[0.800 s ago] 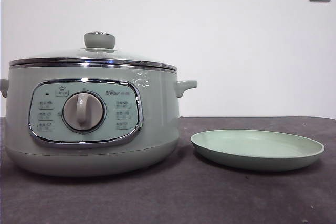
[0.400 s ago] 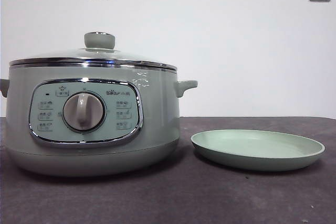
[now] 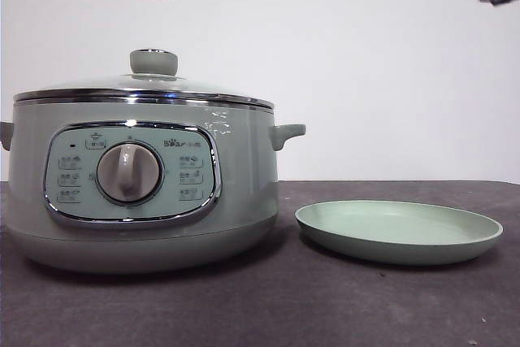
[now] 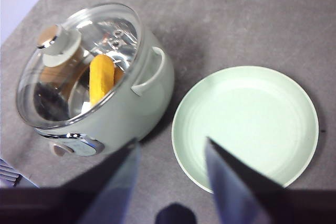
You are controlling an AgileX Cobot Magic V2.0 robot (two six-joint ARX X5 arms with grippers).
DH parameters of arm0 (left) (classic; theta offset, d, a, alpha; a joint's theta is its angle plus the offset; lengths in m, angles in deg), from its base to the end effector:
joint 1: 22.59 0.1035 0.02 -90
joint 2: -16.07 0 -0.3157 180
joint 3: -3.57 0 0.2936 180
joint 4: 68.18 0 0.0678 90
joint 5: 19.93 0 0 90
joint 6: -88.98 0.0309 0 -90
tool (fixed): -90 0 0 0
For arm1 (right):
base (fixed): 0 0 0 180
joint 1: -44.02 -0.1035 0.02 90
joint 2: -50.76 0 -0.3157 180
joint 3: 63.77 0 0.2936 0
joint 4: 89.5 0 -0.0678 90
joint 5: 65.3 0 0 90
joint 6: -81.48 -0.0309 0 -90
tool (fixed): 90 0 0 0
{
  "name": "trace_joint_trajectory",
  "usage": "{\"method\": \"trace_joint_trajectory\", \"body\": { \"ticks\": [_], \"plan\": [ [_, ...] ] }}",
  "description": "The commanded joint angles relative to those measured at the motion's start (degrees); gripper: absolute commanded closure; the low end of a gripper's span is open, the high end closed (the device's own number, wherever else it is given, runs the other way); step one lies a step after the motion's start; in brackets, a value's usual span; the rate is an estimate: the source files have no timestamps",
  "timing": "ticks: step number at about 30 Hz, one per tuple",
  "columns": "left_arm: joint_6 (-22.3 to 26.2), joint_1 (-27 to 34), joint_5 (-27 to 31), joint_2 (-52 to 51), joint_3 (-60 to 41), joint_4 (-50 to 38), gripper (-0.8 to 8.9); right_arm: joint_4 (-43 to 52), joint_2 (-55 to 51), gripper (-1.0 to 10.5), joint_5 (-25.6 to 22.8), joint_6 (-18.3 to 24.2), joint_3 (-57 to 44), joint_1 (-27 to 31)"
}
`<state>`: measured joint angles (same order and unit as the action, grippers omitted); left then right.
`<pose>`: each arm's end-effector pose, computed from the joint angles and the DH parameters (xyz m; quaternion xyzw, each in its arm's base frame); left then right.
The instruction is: Take the corn out from the steamer,put the corn on the plate,close the lid
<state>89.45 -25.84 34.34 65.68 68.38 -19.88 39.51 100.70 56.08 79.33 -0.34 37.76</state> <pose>0.1753 -0.0280 0.3702 -0.0760 0.2722 -0.3209 0.9040 0.1742 0.0353 0.3563 0.0867 0.3194 0.2995 0.8948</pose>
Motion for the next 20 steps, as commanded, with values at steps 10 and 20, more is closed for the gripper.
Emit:
{"method": "trace_joint_trajectory", "body": {
  "ticks": [10, 20],
  "plan": [
    [-1.9, -11.9, 11.6, 13.1, 10.1, -5.4, 3.75, 3.1, 1.4, 5.0, 0.0, -2.5, 0.1, 0.1],
    [-1.7, -20.1, 26.3, 24.5, 13.0, -5.6, 3.77, 3.6, 1.4, 5.1, -0.1, -2.5, 0.1, 0.1]
  ]
}}
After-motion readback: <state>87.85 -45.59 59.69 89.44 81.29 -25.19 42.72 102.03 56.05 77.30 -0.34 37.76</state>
